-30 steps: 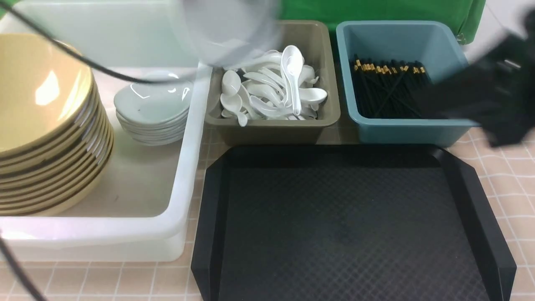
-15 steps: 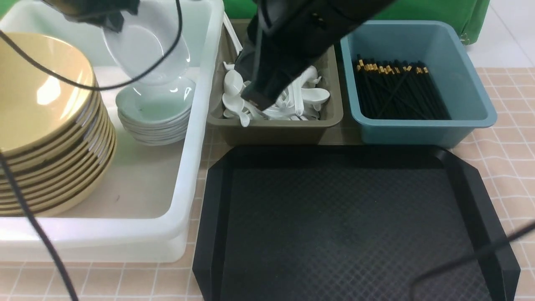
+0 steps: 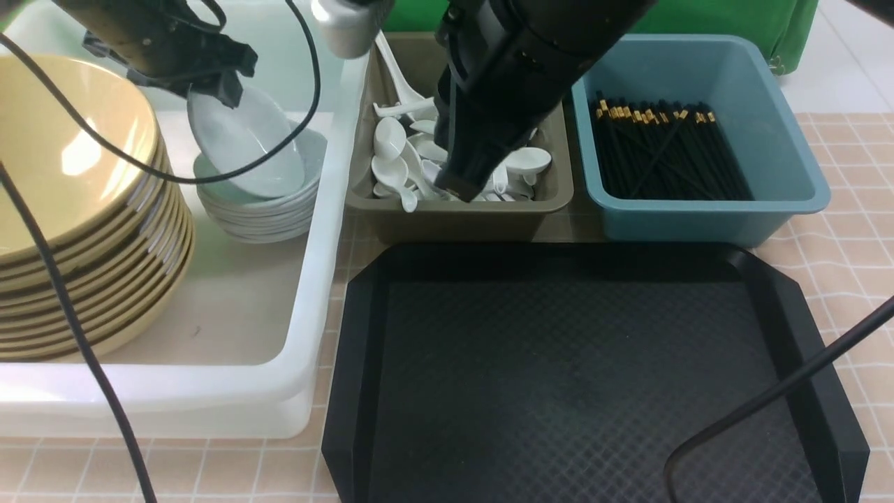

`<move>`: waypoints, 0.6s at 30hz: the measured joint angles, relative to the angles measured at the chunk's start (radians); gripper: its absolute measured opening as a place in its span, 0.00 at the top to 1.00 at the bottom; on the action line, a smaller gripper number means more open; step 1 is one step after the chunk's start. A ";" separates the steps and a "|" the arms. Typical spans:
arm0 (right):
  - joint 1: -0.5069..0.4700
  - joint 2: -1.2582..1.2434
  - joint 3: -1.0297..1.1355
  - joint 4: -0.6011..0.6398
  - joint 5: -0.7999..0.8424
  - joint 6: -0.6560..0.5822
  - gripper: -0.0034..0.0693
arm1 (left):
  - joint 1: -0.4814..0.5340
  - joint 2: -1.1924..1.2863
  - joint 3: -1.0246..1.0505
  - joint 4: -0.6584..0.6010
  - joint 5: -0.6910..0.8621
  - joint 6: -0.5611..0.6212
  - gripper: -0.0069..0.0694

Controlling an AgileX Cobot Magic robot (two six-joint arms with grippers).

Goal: On brown table put chopsticks spoon bowls plates into blue grey white boxes.

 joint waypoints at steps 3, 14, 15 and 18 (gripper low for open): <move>0.000 0.000 0.000 -0.002 0.023 0.000 0.86 | 0.000 0.000 -0.031 0.014 0.039 0.000 0.24; -0.001 -0.055 0.000 -0.002 0.028 0.016 0.85 | -0.002 -0.092 -0.305 0.019 0.256 -0.012 0.21; -0.001 -0.071 0.001 -0.003 0.029 0.023 0.85 | -0.002 -0.120 -0.319 0.019 0.272 -0.012 0.25; -0.001 -0.140 0.039 -0.005 0.028 0.043 0.85 | -0.002 -0.228 -0.311 0.027 0.296 -0.019 0.42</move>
